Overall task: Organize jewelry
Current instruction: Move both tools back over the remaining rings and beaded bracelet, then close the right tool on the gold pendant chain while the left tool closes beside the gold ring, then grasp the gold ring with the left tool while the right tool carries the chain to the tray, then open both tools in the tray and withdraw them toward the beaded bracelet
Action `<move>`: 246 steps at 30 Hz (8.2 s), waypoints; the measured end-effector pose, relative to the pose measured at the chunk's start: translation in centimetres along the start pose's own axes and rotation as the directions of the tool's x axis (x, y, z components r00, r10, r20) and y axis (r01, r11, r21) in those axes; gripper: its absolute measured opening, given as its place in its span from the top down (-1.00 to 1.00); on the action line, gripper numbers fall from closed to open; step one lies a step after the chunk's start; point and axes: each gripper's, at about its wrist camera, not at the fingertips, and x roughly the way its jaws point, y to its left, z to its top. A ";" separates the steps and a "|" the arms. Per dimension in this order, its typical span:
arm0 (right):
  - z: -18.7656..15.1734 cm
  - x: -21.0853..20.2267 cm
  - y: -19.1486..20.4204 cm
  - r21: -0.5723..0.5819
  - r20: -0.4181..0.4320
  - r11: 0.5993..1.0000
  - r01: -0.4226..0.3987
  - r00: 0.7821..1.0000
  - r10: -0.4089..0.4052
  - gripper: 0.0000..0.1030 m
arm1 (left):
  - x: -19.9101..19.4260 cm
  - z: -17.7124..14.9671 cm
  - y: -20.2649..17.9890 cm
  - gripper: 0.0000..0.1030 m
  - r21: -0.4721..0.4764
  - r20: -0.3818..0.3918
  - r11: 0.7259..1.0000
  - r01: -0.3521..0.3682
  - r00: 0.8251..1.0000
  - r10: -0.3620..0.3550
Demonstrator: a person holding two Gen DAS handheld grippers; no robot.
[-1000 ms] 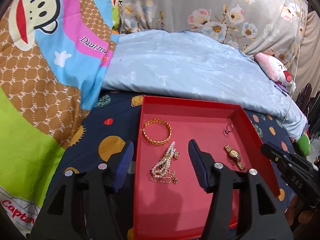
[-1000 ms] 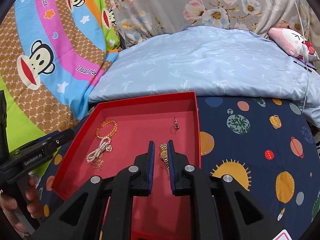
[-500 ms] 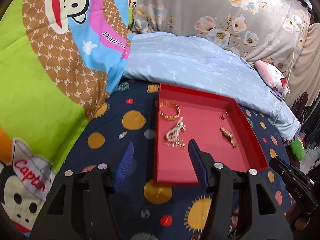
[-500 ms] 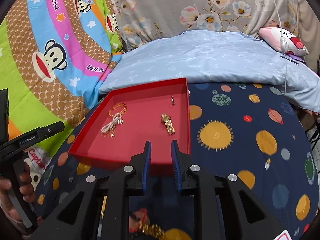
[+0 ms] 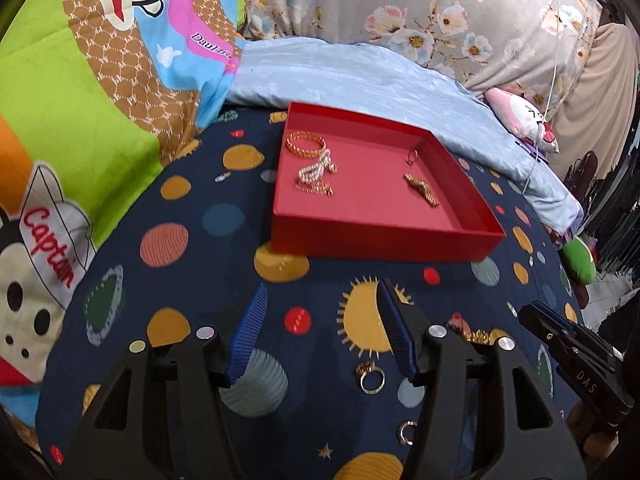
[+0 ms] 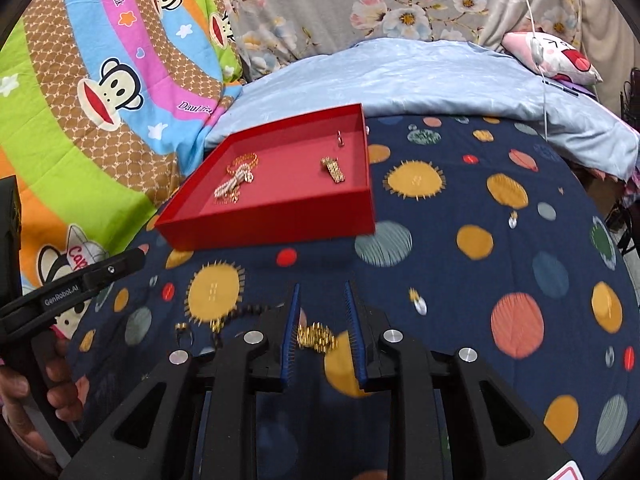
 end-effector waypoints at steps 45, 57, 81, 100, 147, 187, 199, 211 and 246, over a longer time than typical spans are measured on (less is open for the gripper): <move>-4.2 0.9 0.4 0.025 -0.072 1.000 -0.005 0.997 0.007 0.55 | 0.9 -5.8 -0.7 -0.13 0.004 -0.071 0.999 0.038 0.997 -0.038; -4.3 1.1 0.3 0.044 -0.079 0.999 -0.014 0.997 0.018 0.54 | 1.8 -5.5 -2.1 -0.12 0.034 -0.070 0.998 0.054 0.996 -0.051; -3.2 2.0 0.5 0.029 -0.073 1.000 0.010 0.997 -0.008 0.42 | 2.7 -5.0 -1.8 0.90 0.060 -0.079 0.997 0.051 0.996 -0.046; -2.2 3.9 0.9 -0.007 -0.112 0.997 0.072 0.991 -0.072 0.67 | 2.9 -5.0 -1.4 0.88 0.037 -0.082 0.997 0.074 0.994 -0.071; -1.3 -4.8 -0.1 0.061 0.065 0.997 0.038 0.997 -0.042 0.83 | -3.0 -4.2 -2.1 0.93 0.058 -0.022 0.991 0.118 0.993 -0.117; 0.4 -4.4 -0.2 0.069 0.068 0.997 -0.016 0.998 0.011 0.83 | -0.9 -3.1 -2.6 0.75 0.079 -0.058 0.994 0.072 0.996 -0.067; 9.7 -3.3 0.8 0.008 0.161 0.994 -0.107 0.981 0.104 0.83 | -3.2 7.0 -3.4 0.75 0.134 0.125 0.987 0.087 0.987 -0.104; 14.2 4.2 -0.4 0.071 0.107 0.989 -0.130 0.987 0.122 0.83 | 4.2 11.5 -2.4 0.74 0.084 0.074 0.994 0.075 0.994 -0.082; 5.1 3.3 0.1 0.053 0.010 0.996 -0.066 0.998 0.066 0.64 | 3.5 5.5 -1.7 -0.18 0.102 0.048 0.995 -0.003 0.999 -0.002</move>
